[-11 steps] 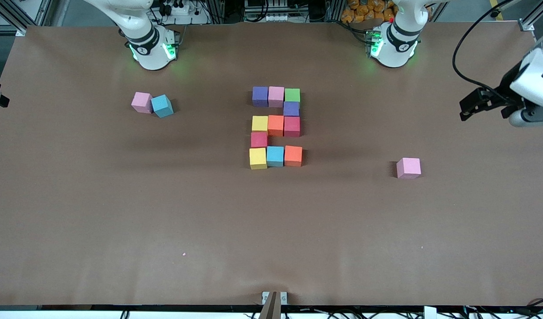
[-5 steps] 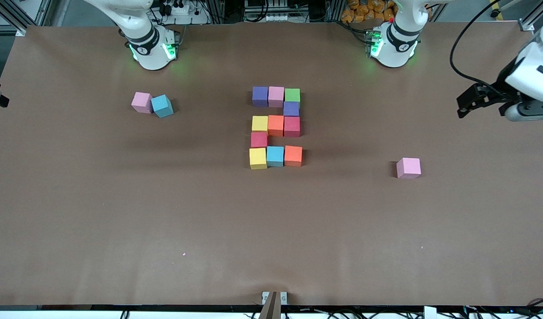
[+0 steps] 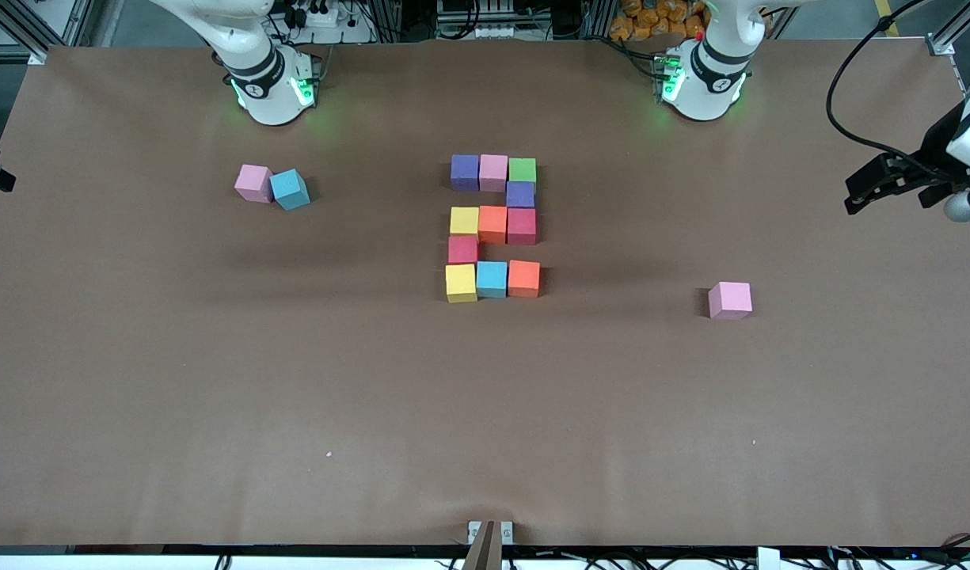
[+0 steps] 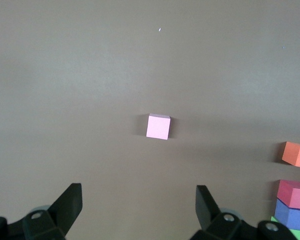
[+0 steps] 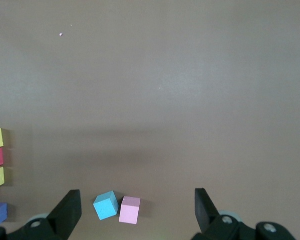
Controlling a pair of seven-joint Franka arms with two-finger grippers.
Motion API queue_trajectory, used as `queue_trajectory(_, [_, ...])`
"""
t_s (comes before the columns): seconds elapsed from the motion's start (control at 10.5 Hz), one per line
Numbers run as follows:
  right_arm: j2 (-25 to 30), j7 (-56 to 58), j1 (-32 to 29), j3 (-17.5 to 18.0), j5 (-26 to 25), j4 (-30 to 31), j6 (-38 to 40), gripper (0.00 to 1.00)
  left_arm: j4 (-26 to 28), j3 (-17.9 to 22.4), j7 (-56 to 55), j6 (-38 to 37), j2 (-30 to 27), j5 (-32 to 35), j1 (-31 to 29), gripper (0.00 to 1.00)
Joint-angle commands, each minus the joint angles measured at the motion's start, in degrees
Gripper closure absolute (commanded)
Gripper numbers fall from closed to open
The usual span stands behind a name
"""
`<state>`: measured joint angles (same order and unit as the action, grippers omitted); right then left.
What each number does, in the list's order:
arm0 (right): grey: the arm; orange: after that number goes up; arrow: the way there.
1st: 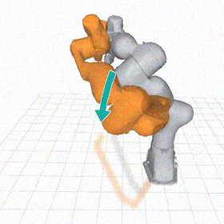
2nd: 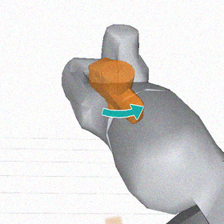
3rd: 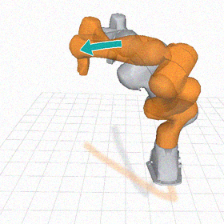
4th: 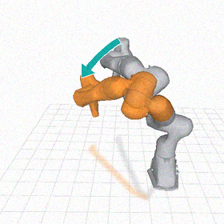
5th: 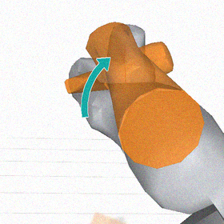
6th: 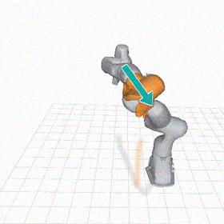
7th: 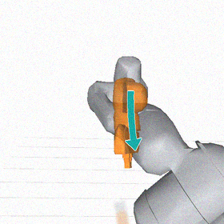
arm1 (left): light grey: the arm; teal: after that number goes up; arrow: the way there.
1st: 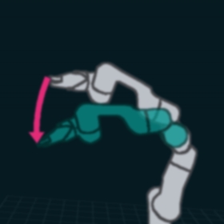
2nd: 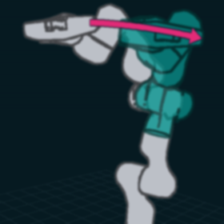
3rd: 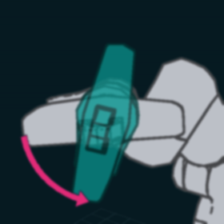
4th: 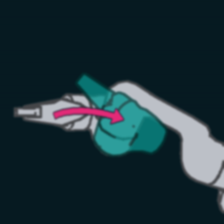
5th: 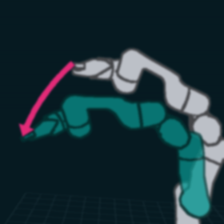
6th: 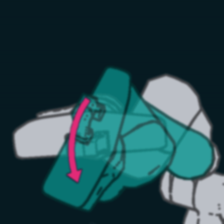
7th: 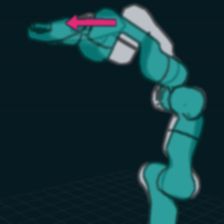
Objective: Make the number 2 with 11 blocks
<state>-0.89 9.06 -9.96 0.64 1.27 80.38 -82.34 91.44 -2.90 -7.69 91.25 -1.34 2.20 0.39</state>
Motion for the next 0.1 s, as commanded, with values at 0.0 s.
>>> queue_trajectory(0.0, [0.1, -0.01, -0.41, -0.02, 0.05, -0.75, 0.78, 0.0, -1.97, 0.7, 1.63, -1.51, 0.81, -1.49, 0.58, 0.0])
